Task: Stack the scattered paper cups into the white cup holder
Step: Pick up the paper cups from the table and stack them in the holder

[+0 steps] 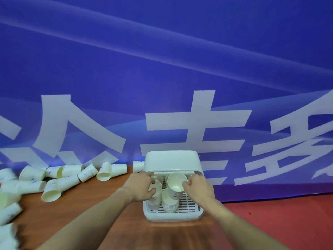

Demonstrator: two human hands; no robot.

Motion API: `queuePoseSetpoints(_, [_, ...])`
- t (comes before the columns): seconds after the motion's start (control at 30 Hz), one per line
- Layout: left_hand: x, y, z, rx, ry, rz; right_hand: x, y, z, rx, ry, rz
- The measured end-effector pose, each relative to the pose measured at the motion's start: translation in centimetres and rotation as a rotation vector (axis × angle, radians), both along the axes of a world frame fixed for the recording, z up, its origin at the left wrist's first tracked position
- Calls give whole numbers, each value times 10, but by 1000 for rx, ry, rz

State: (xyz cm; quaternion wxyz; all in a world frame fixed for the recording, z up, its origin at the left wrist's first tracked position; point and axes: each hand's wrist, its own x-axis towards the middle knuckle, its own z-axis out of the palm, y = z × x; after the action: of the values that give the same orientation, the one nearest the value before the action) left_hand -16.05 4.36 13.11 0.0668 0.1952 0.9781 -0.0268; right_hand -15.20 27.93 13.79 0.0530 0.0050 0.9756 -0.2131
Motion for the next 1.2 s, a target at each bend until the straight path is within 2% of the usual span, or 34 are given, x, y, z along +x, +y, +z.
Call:
queuePoseSetpoints(0.5, [21,-38,-28,65,-64,113,-12,-21,-50,145,-113,48])
queuePoseSetpoints(0.87, [48,-37,-42,73,-215,293,-12,-19,-85,226,-219,73])
queuePoseSetpoints(0.97, [55,-26,-60,271,-280,471,-10,-12,-86,107,-277,27])
queuePoseSetpoints(1.2, [57,25,-94,984,-400,911,0,-6,-88,-576,-459,-125])
